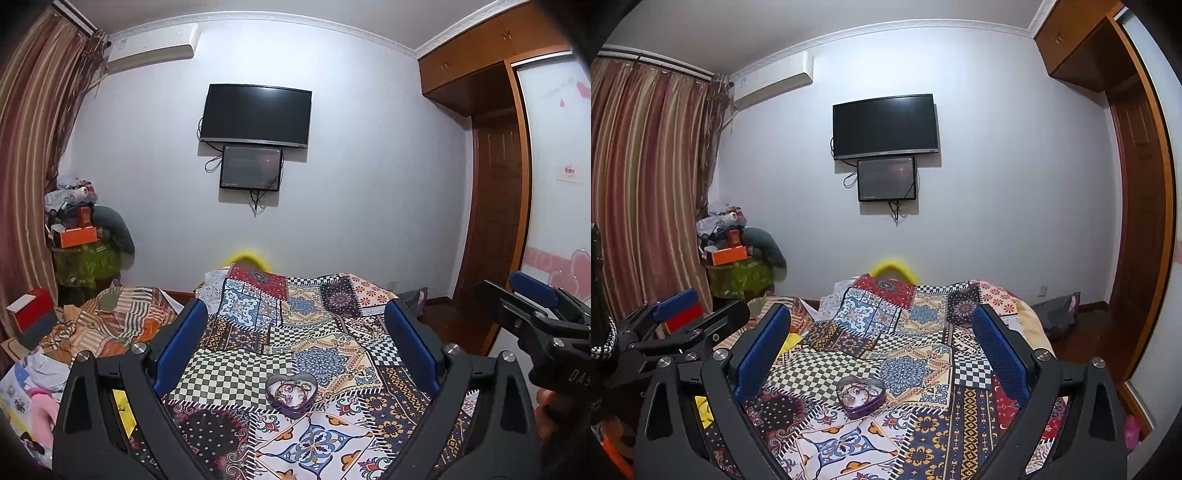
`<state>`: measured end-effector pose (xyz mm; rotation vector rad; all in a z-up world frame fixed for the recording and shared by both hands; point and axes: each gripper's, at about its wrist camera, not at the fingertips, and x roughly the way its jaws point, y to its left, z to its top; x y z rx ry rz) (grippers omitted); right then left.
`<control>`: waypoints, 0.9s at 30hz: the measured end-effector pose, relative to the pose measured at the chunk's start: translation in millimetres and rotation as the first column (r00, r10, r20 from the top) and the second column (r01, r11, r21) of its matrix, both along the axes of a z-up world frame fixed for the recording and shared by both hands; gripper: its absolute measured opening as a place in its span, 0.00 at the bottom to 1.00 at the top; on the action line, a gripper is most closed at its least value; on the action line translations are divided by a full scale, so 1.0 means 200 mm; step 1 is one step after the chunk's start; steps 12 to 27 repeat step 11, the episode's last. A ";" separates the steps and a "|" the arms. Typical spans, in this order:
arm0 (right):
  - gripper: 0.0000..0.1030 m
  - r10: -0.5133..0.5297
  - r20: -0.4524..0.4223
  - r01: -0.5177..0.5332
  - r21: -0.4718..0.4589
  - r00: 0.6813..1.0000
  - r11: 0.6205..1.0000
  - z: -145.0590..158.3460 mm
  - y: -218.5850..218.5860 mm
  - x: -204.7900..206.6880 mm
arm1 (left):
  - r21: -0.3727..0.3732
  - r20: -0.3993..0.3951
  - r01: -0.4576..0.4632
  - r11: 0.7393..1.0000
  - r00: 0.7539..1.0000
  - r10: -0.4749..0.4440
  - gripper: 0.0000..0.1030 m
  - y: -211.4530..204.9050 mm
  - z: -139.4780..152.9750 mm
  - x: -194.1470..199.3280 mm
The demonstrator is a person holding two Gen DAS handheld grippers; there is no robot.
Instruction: Organize jewelry
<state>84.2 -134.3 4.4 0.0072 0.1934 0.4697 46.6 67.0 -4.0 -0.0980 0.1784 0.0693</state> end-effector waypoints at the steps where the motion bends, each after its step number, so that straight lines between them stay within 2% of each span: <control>1: 0.95 -0.001 0.001 0.001 0.000 1.000 1.000 0.00 0.00 0.00 | -0.003 -0.001 0.003 1.000 1.000 -0.003 0.94 0.00 0.00 0.00; 27: 0.95 -0.002 -0.003 0.002 -0.005 1.000 1.000 0.00 0.00 0.00 | 0.003 -0.004 0.005 1.000 1.000 -0.005 0.94 0.00 -0.01 0.01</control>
